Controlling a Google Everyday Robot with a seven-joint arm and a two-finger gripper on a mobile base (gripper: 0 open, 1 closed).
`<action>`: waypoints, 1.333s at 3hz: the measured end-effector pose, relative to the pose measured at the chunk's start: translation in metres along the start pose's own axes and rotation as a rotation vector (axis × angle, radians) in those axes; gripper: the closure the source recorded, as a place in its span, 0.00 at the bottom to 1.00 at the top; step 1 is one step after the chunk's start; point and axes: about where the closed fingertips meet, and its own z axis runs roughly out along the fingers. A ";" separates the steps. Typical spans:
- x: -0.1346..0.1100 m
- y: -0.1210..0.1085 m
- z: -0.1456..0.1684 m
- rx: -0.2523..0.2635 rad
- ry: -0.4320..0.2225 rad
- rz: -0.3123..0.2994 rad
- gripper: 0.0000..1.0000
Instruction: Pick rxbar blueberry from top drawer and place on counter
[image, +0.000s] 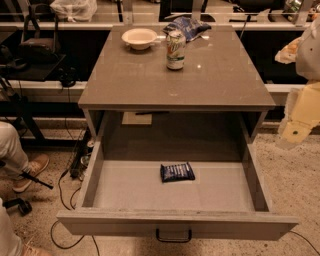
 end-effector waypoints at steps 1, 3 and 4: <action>0.000 0.000 0.000 0.000 0.000 0.000 0.00; 0.006 -0.001 0.070 -0.045 -0.032 -0.023 0.00; 0.002 0.003 0.155 -0.143 -0.078 -0.018 0.00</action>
Offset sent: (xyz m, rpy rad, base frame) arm 0.0215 -0.0022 -0.0569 0.0378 0.0135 0.0337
